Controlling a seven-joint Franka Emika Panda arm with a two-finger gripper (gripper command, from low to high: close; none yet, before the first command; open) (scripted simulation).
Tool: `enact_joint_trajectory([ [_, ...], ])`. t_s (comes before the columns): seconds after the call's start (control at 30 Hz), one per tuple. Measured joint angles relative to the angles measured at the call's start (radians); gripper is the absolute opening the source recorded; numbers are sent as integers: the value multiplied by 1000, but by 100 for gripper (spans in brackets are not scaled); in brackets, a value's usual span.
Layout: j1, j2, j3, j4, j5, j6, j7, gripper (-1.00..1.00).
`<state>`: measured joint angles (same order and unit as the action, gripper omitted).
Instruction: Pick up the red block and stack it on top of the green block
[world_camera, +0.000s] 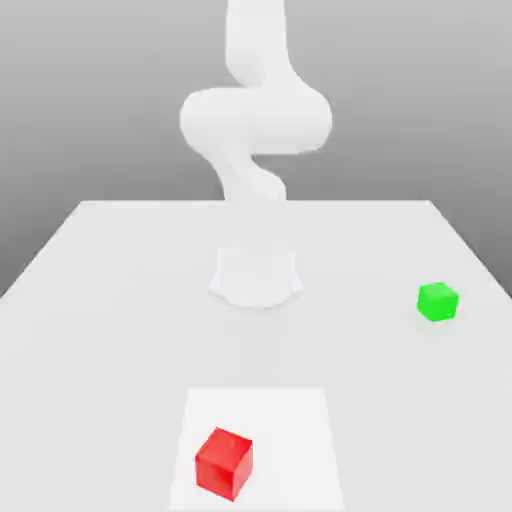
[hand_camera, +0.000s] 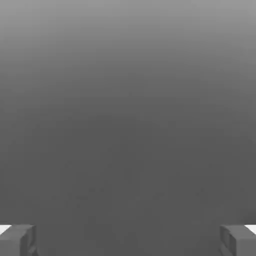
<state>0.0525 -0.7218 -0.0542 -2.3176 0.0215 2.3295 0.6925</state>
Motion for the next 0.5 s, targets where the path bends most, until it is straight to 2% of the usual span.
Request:
enact_joint_trajectory([
  [0.27, 149, 255, -159, -57, 87, 95, -361, 0],
  [0.5, 234, 477, -251, -105, 175, 175, -680, 0],
])
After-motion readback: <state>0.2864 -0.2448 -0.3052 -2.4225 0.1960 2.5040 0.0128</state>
